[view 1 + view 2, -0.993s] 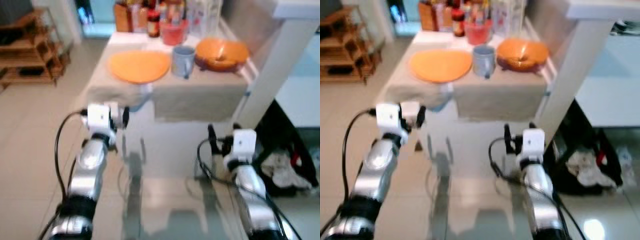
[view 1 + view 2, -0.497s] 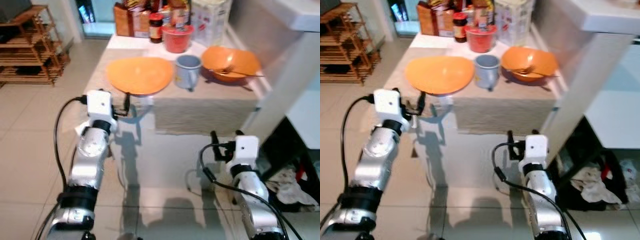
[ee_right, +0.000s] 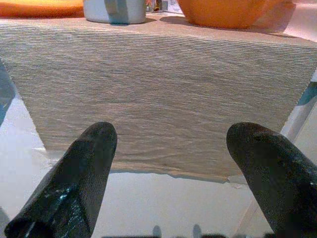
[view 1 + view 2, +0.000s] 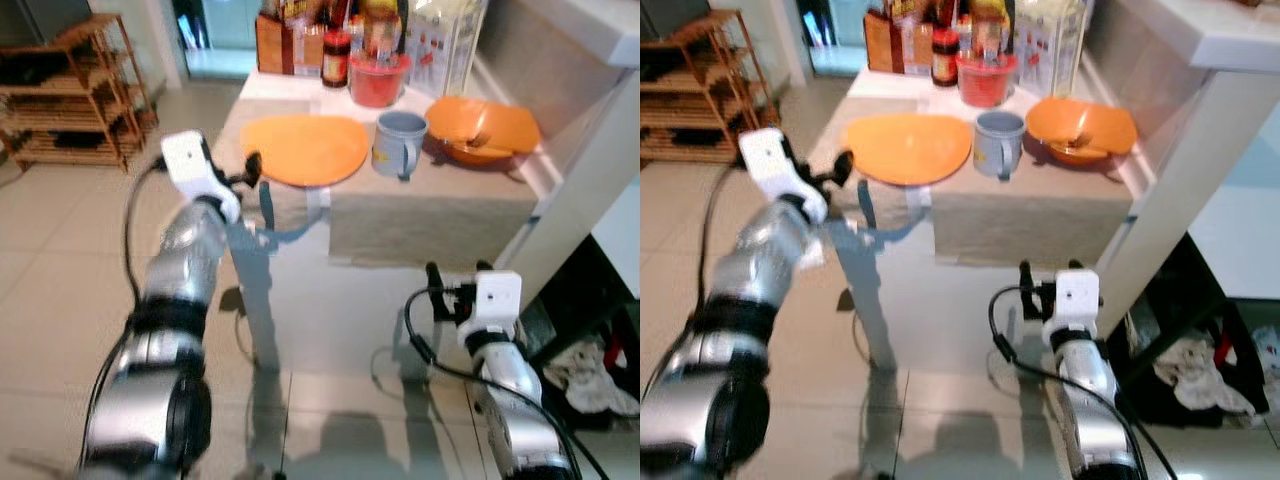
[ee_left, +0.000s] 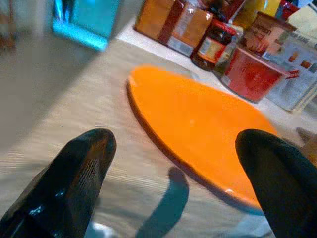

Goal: Setting the table

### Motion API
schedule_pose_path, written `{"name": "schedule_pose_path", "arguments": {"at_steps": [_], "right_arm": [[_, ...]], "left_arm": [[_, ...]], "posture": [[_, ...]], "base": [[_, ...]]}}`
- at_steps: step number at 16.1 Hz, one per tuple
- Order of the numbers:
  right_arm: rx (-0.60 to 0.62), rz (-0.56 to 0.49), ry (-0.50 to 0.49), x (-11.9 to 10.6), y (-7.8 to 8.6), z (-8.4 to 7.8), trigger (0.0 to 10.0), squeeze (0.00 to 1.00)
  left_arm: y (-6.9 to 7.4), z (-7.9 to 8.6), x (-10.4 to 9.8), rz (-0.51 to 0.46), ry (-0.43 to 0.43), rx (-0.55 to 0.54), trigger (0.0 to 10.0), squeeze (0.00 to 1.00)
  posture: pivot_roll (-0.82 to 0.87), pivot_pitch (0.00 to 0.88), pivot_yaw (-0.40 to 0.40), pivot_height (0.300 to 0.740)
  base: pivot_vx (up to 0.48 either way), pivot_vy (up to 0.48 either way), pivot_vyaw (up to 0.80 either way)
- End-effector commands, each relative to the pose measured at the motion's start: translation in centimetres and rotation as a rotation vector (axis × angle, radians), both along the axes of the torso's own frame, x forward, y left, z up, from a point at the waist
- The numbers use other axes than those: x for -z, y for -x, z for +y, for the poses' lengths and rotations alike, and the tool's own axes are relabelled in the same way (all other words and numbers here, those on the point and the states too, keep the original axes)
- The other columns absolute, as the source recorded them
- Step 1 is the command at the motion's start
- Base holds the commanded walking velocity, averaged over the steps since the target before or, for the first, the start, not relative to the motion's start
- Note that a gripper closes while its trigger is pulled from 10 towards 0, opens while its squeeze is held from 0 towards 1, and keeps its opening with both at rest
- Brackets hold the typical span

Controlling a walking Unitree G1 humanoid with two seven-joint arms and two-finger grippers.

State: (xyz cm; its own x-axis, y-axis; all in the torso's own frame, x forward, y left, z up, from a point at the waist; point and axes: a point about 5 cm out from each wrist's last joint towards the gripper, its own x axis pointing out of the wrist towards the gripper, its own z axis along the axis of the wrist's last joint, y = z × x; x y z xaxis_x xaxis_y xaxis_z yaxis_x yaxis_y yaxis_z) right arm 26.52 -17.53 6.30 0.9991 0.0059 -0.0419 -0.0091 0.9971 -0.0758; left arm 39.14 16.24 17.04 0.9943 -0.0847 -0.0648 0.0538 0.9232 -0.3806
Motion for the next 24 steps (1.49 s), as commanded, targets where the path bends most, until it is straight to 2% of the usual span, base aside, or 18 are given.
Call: {"name": "schedule_pose_path", "arguments": {"at_steps": [1,5,10,12,15,17,19,20,24], "right_arm": [[0.005,0.003,-0.008,0.0,-0.1,-0.1,10.0,0.0],[0.012,0.003,-0.007,0.0,0.3,-0.1,10.0,0.0],[0.023,0.017,-0.003,0.2,1.1,-0.4,10.0,0.0],[0.023,0.02,-0.001,0.3,1.3,-0.5,10.0,0.0],[0.027,0.025,0.003,0.3,1.6,-0.6,10.0,0.0],[0.03,0.027,0.006,0.2,1.8,-0.7,10.0,0.0],[0.035,0.028,0.01,0.1,2.1,-0.9,10.0,0.0],[0.037,0.031,0.011,0.2,2.2,-1.0,10.0,0.0],[0.036,0.038,0.012,0.2,2.3,-0.9,10.0,0.0]], "left_arm": [[-0.6,-0.4,-1.1,-0.008,0.038,0.014,10.0,0.0],[-2.0,-1.1,-2.1,0.071,0.175,0.03,10.0,0.0],[-2.1,-1.3,-1.1,0.143,0.098,-0.014,10.0,0.0],[-2.1,-1.7,-0.8,0.156,0.103,-0.006,10.0,0.0],[-2.0,-3.3,-0.4,0.183,0.192,0.031,10.0,0.0],[-2.1,-4.1,-0.6,0.172,0.216,0.053,10.0,0.0],[-2.1,-4.2,-0.7,0.148,0.182,0.061,10.0,0.0],[-2.0,-4.2,-0.6,0.147,0.202,0.066,10.0,0.0],[-1.8,-4.5,0.4,0.173,0.161,0.052,10.0,0.0]], "posture": [[-0.06,0.0,0.017,0.74],[-0.09,0.0,0.03,0.74],[-0.12,0.0,0.032,0.74],[-0.12,0.0,0.032,0.74],[-0.14,0.0,0.034,0.74],[-0.15,0.0,0.036,0.74],[-0.16,0.0,0.038,0.74],[-0.16,0.0,0.038,0.74],[-0.17,0.0,0.039,0.74]], "base": [[0.0,0.0,0.0],[0.0,0.0,0.0],[0.0,0.0,0.0],[0.0,0.0,0.0],[0.0,0.0,0.0],[0.0,0.0,0.0],[0.0,0.0,0.0],[0.0,0.0,0.0],[0.0,0.0,0.0]]}}
